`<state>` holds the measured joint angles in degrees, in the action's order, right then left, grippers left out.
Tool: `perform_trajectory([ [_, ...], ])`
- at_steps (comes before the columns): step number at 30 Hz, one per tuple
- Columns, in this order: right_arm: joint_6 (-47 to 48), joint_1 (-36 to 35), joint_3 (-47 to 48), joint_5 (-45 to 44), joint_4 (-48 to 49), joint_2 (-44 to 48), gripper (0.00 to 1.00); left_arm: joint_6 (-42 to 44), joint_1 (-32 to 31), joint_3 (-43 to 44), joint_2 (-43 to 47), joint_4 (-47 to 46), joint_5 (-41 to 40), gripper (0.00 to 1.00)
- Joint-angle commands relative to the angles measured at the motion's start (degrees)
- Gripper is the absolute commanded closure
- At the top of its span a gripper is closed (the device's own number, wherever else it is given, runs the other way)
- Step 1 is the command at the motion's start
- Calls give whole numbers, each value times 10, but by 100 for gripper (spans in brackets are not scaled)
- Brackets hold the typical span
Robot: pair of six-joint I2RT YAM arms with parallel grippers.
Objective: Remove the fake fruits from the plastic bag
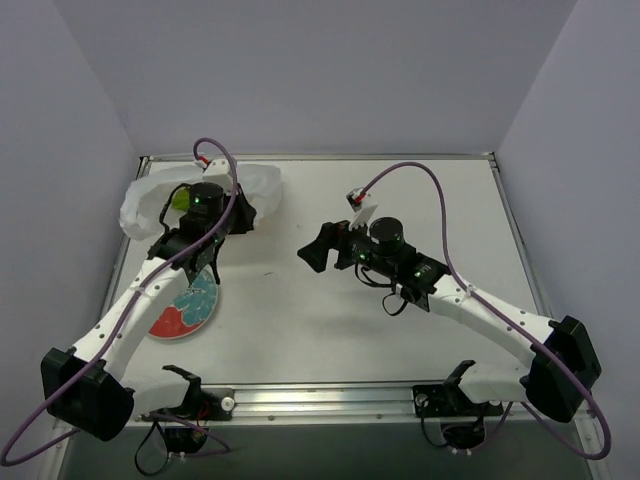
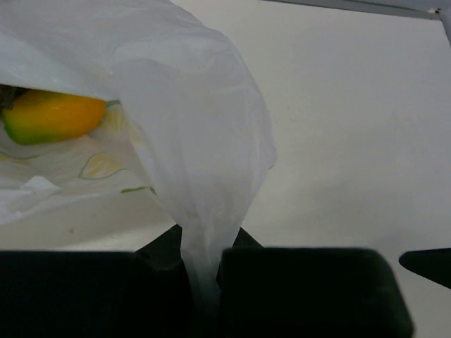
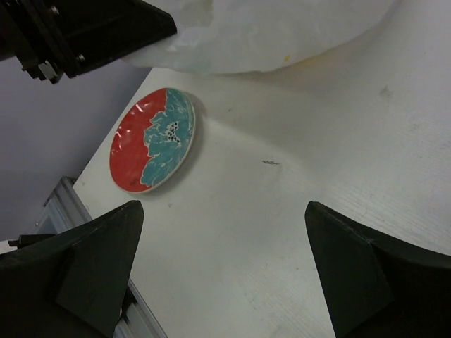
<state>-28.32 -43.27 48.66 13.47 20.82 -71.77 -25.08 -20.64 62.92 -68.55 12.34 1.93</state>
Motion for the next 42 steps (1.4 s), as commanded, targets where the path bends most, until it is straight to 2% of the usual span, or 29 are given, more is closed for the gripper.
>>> perform_trajectory([
  [1, 9, -19, 29, -50, -17, 23, 6, -34, -15, 5, 22, -21, 32, 97],
  [2, 8, -22, 34, -55, -23, 27, 6, -36, -19, 12, 23, -15, 35, 96],
  [3, 6, -24, 37, -63, -24, 34, 6, -38, -19, 18, 22, -10, 45, 91],
  [6, -1, -28, 53, -80, -24, 32, 6, -24, -19, 54, 14, 33, 54, 63],
  [7, -2, -30, 58, -89, -24, 23, 6, -20, -19, 64, 15, 50, 43, 47],
  [12, 12, -61, 117, -100, -31, -34, 5, 11, -16, 85, 91, 140, -12, 26],
  [13, 14, -67, 128, -102, -33, -56, 5, 13, -14, 83, 108, 148, -24, 19],
  [16, 26, -82, 167, -114, -37, -92, 4, 13, -2, 68, 164, 182, -84, 12],
  [19, 32, -96, 192, -129, -46, -118, 3, -1, 17, 56, 190, 233, -148, 12],
  [21, 42, -108, 212, -178, -68, -130, 2, -22, 55, 46, 204, 272, -166, 10],
  [25, 62, -111, 217, -219, -75, -158, 2, -30, 134, 17, 240, 275, -145, 8],
  [28, 81, -111, 234, -236, -81, -188, 9, -41, 166, 2, 243, 284, -110, 9],
  [30, 86, -112, 239, -237, -81, -203, 27, -58, 165, -34, 255, 272, -75, 16],
  [31, 88, -111, 239, -238, -81, -208, 39, -66, 165, -52, 261, 263, -38, 18],
  [32, 86, -111, 235, -239, -77, -210, 62, -80, 165, -85, 269, 241, -25, 20],
  [33, 85, -111, 229, -241, -71, -211, 72, -85, 165, -97, 269, 230, -19, 26],
  [34, 82, -111, 222, -243, -55, -209, 87, -89, 164, -104, 265, 217, -19, 28],
  [37, 75, -111, 186, -246, -25, -191, 99, -98, 161, -105, 234, 196, 11, 40],
  [39, 65, -112, 156, -239, -5, -175, 100, -107, 149, -104, 214, 180, 12, 43],
  [40, 61, -112, 145, -231, 2, -171, 100, -111, 143, -104, 207, 160, 13, 50],
  [42, 44, -115, 123, -201, 21, -162, 100, -123, 125, -100, 193, 146, 8, 56],
])
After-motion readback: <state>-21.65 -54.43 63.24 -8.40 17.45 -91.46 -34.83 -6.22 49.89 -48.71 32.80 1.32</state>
